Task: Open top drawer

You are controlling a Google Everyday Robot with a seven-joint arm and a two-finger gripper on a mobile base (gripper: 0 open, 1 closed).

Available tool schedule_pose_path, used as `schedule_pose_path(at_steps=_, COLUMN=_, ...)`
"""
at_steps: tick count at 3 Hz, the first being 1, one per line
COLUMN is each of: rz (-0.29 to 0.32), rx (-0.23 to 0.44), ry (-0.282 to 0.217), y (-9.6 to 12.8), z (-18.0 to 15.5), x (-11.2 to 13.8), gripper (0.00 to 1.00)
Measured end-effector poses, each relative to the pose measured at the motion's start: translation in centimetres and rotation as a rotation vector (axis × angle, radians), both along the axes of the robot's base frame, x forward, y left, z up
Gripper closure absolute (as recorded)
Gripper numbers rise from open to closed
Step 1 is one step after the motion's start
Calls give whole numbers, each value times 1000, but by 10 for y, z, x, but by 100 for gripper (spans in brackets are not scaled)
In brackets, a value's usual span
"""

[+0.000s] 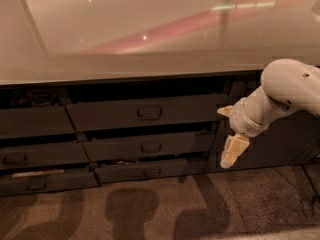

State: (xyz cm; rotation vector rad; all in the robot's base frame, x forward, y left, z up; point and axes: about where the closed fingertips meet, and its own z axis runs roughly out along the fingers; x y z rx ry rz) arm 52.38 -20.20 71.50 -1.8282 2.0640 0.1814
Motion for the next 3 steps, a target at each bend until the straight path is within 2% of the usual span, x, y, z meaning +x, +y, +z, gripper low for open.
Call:
schedule_pose_path(at_steps=1, rz=14, rx=-15, ry=-76, y=0, z=-2, x=0, gripper=0)
schedule_pose_path(at_steps=2, rz=58, rx=-5, ry=-176, y=-1, z=-6, x=0, gripper=0)
schedule_pose_path(at_steps=3, rz=58, rx=-5, ry=-176, y=-1, z=-6, x=0, gripper=0)
